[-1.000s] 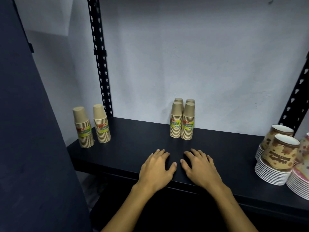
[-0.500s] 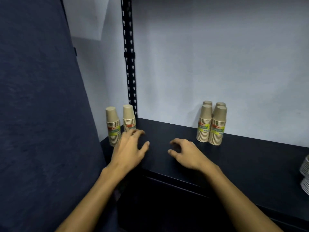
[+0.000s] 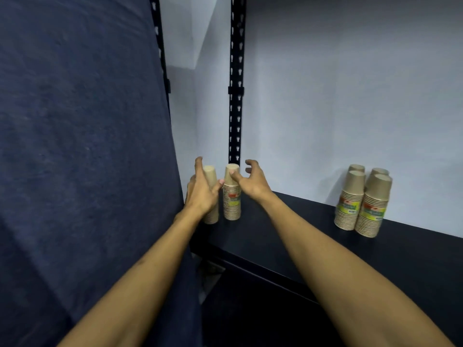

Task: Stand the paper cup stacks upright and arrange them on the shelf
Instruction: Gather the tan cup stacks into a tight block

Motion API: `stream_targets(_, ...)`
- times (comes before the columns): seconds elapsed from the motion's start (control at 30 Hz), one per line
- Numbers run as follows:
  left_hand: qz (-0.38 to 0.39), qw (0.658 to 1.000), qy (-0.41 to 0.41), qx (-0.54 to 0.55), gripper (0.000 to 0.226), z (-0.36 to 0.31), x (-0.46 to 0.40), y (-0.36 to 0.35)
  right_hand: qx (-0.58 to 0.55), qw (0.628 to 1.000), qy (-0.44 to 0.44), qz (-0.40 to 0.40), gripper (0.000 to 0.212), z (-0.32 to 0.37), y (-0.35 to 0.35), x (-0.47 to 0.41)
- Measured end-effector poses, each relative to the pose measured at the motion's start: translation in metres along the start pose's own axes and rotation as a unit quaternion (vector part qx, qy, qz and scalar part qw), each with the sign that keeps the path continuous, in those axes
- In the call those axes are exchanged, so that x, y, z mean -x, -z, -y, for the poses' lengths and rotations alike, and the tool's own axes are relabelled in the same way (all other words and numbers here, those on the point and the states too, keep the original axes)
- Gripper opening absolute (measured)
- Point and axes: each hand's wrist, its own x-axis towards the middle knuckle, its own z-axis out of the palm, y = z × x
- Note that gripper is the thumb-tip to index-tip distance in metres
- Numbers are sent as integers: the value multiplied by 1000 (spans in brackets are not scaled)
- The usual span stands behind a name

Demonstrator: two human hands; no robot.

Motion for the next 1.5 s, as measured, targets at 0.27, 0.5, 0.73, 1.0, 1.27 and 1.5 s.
stream_targets(0.27, 56, 997, 34, 42, 54, 24, 1, -16, 0, 999, 15, 39, 47, -33, -9, -9)
stream_targets(0.5, 96, 992, -5, 76, 58, 15, 9, -37, 8, 998, 56, 10, 44, -55, 31, 13)
stream_targets(0.73, 155, 980, -37, 120, 61, -20, 30, -77, 19, 997, 65, -41, 39, -77, 100, 50)
stream_targets(1.0, 236, 945, -62, 216, 81, -71, 63, -133, 36, 988, 81, -127, 41, -105, 177, 103)
stream_targets(1.27, 296, 913, -60, 274, 78, -115, 102, -183, 70, 980, 72, -175, 39, -121, 242, 158)
stream_targets(1.5, 299, 925, -75, 223, 71, -115, 124, -195, 40, 984, 43, -169, 56, -127, 249, 181)
